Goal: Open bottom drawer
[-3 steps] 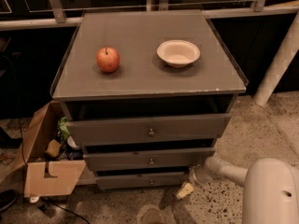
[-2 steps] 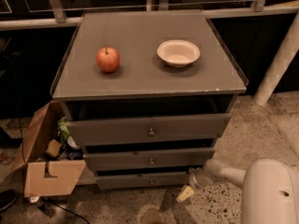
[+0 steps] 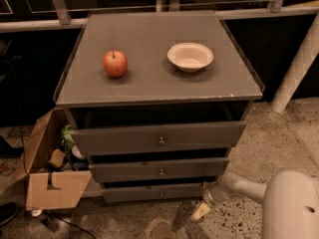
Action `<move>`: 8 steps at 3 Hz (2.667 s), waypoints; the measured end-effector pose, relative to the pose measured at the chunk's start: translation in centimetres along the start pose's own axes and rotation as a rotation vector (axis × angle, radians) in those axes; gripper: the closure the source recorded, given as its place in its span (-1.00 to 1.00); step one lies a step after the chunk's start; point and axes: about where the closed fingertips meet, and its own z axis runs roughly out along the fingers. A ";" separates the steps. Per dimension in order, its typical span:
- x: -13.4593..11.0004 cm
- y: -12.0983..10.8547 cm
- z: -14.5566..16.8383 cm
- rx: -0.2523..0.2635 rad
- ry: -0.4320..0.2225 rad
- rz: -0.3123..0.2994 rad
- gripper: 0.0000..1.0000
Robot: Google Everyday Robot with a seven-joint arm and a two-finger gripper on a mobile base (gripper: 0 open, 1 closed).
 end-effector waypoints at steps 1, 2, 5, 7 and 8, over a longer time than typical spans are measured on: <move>2.1 3.4 -2.6 -0.042 0.033 -0.016 -1.00; 2.1 3.7 -2.5 -0.047 0.034 -0.016 -1.00; -3.0 -0.9 1.2 -0.025 -0.029 -0.087 -1.00; -1.1 1.0 2.5 -0.067 0.009 -0.064 -1.00; -0.9 1.3 2.1 -0.069 0.010 -0.060 -1.00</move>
Offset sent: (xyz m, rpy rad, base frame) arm -0.0323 -0.0117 0.0153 -0.0114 0.0286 0.0259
